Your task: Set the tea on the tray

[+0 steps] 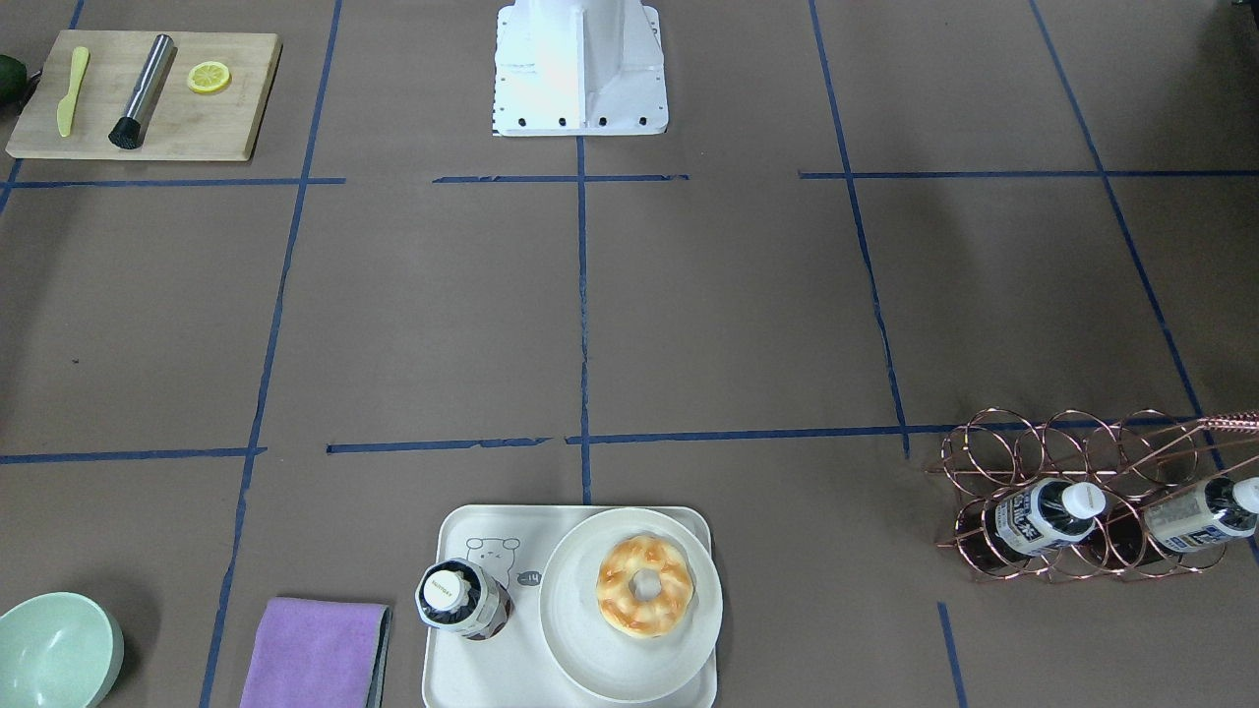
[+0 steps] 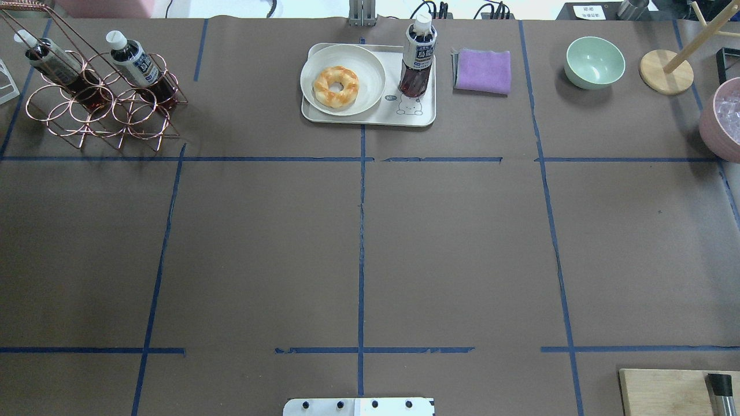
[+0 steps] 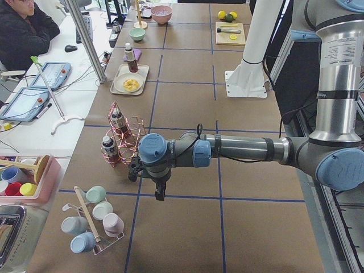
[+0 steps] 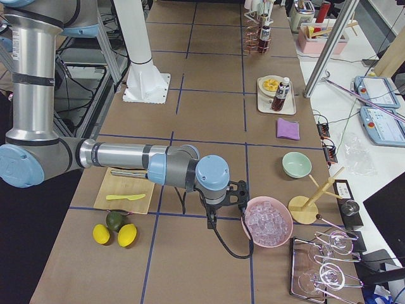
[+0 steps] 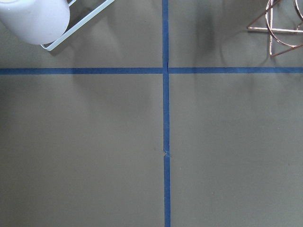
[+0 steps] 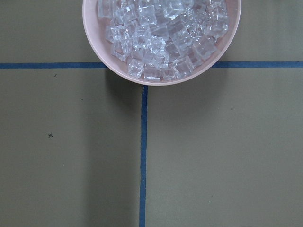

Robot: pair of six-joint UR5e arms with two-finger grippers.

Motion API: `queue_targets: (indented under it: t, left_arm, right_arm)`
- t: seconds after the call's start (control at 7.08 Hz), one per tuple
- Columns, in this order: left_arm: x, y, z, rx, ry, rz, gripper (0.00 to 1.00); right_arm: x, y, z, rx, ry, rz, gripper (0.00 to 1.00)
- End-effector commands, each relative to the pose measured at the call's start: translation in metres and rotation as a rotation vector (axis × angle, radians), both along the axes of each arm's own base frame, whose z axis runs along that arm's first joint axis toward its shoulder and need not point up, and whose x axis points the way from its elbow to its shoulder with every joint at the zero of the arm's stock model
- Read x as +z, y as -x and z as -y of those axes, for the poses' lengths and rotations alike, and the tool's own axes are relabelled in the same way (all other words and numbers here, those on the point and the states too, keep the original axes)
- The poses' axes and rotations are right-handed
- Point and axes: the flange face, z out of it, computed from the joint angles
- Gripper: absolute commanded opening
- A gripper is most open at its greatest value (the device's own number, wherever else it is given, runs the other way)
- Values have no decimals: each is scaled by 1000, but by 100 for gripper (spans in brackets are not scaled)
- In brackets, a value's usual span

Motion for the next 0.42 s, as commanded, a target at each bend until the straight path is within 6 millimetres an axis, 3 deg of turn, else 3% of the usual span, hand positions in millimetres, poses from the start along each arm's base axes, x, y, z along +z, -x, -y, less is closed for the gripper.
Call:
queue_targets:
  t: [0.0, 0.28]
  left_arm:
    - [0, 0, 0, 0, 0, 3, 100]
    - [2, 1, -2, -1, 4, 3, 100]
  right_arm:
    - [-1, 0, 0, 0, -2, 0, 100]
    - [0, 0, -1, 1, 1, 0, 100]
